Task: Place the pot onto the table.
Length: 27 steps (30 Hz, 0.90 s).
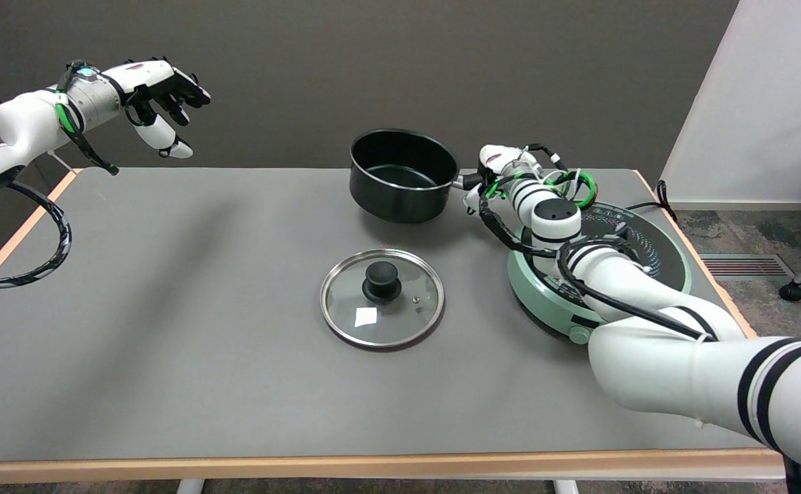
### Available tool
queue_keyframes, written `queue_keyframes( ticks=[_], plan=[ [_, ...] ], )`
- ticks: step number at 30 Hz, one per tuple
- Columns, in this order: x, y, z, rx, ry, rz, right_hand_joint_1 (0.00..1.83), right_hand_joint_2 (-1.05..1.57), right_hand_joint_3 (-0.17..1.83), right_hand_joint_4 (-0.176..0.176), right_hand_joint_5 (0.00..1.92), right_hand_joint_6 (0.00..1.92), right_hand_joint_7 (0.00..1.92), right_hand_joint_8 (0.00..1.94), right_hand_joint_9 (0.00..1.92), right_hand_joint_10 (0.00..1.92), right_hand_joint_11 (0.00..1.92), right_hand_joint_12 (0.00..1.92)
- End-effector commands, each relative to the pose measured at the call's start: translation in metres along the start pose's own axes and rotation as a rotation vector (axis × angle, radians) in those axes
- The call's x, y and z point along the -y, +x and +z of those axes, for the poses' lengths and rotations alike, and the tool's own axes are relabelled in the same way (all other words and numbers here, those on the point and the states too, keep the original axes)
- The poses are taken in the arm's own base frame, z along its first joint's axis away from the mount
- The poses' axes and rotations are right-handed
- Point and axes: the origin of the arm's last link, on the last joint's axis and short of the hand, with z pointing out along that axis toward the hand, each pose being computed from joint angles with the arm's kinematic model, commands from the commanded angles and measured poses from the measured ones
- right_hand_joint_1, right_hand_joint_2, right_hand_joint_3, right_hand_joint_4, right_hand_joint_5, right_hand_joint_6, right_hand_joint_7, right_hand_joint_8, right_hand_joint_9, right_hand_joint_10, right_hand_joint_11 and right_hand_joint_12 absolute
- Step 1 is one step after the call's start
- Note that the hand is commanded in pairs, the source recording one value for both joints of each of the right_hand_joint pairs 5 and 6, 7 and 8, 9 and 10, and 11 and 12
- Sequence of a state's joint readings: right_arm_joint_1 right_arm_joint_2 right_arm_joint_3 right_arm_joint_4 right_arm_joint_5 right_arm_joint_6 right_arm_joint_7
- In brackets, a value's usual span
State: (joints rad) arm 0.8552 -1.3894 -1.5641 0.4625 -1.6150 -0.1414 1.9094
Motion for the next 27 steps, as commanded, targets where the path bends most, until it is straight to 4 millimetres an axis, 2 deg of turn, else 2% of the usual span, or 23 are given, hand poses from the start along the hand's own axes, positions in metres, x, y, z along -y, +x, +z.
queue_keyframes(
  ticks=[1, 12, 20, 27],
  plan=[
    [0.018, 0.007, 0.000, -0.020, 0.030, -0.066, 1.06, 1.20, 0.48, -0.015, 1.92, 1.92, 1.92, 1.92, 1.92, 1.92, 1.92, 1.92],
    [0.030, 0.009, -0.001, -0.033, 0.063, -0.095, 1.05, 1.23, 0.45, -0.014, 1.92, 1.92, 1.92, 1.92, 1.92, 1.92, 1.92, 1.92],
    [0.042, -0.001, -0.002, 0.010, 0.134, -0.143, 1.04, 1.25, 0.44, -0.012, 1.92, 1.92, 1.92, 1.92, 1.92, 1.92, 1.92, 1.92],
    [0.041, -0.007, -0.003, 0.025, 0.137, -0.154, 1.03, 1.26, 0.42, -0.011, 1.92, 1.92, 1.92, 1.92, 1.92, 1.92, 1.92, 1.92]
  ],
)
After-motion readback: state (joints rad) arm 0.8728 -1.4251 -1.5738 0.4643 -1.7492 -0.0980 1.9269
